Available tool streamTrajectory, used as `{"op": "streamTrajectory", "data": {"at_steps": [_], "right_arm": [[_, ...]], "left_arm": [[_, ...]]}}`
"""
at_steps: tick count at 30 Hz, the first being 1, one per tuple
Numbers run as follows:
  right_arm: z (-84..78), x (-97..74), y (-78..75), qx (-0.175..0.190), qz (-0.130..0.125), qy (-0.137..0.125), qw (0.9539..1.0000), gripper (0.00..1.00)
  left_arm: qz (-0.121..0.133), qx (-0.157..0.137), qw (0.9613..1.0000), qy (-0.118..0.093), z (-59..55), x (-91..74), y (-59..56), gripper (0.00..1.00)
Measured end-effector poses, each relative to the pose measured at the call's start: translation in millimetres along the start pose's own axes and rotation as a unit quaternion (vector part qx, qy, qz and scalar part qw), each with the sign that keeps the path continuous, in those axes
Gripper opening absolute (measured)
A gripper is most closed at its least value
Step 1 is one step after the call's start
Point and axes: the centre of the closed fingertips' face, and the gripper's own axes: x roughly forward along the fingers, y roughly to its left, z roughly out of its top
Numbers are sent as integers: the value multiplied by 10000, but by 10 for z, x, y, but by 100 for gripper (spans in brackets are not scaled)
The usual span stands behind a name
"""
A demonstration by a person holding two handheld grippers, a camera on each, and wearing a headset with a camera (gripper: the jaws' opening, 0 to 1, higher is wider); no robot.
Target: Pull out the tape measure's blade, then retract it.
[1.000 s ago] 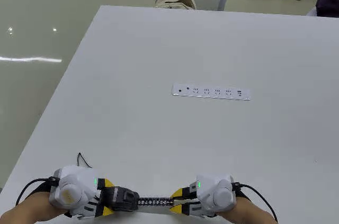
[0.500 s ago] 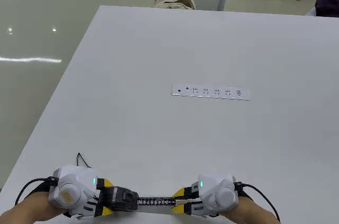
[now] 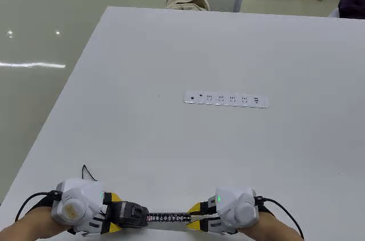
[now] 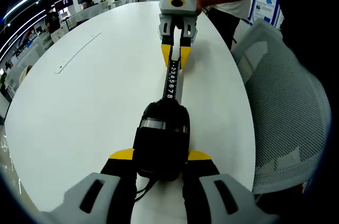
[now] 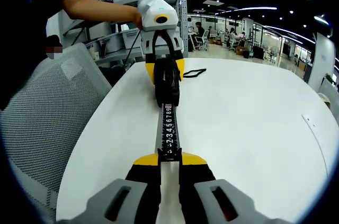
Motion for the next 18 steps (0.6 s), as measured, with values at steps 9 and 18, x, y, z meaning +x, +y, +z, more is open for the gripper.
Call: {"op": "streamTrajectory", "data": {"at_steps": [9, 18], "right_arm": [[-8, -31, -2, 4, -9, 7, 10000, 9], [-2, -59, 5, -8, -10, 16, 10000, 9]], "left_arm": [[-3, 15, 10000, 3, 3, -3, 2, 29], [-8, 24, 10000, 5, 3, -5, 2, 29]]}}
